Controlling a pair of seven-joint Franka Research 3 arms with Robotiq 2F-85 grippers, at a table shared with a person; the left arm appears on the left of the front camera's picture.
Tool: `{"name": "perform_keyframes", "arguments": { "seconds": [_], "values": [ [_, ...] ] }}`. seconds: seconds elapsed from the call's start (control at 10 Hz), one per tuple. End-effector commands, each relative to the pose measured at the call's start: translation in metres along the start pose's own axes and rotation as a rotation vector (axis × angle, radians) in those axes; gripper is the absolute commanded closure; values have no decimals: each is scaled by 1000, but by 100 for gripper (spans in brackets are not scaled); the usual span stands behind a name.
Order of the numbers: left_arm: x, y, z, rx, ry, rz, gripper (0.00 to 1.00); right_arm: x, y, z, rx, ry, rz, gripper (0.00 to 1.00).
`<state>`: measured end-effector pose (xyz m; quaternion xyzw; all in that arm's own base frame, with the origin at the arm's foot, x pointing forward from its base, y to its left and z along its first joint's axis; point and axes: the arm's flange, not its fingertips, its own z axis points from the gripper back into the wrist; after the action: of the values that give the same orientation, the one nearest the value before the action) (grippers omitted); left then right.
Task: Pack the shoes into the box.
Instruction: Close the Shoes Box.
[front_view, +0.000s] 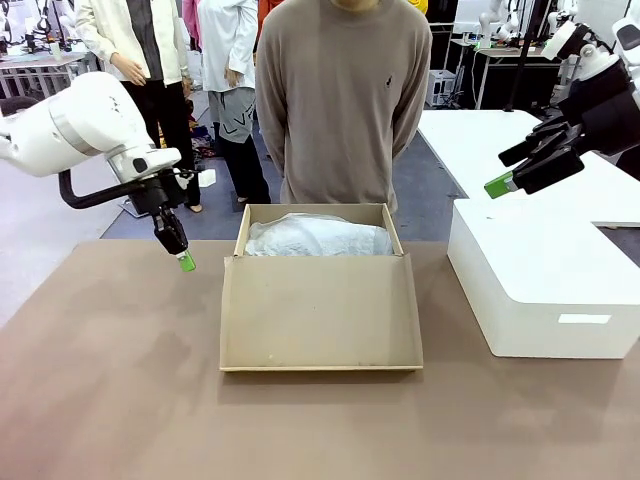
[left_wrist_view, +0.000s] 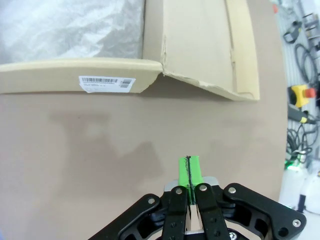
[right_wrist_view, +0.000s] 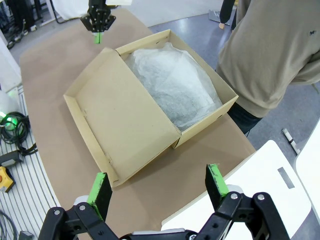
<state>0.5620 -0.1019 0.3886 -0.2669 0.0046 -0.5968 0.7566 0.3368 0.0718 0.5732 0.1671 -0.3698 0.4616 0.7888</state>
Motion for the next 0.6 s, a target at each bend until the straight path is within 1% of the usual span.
{"name": "perform_keyframes", "arguments": {
  "seconds": [0.0,0.3,0.5],
  "values": [
    [12,8,-3,-46,-57,61,100,1,-1,0,11,-15,-1,0],
    [9,11,-21,-70,-63,103,100,1,-1,0,11,-15,-1,0],
    [5,14,-35,-70,-67,75,100,1,-1,0,11,-15,-1,0]
  ]
}}
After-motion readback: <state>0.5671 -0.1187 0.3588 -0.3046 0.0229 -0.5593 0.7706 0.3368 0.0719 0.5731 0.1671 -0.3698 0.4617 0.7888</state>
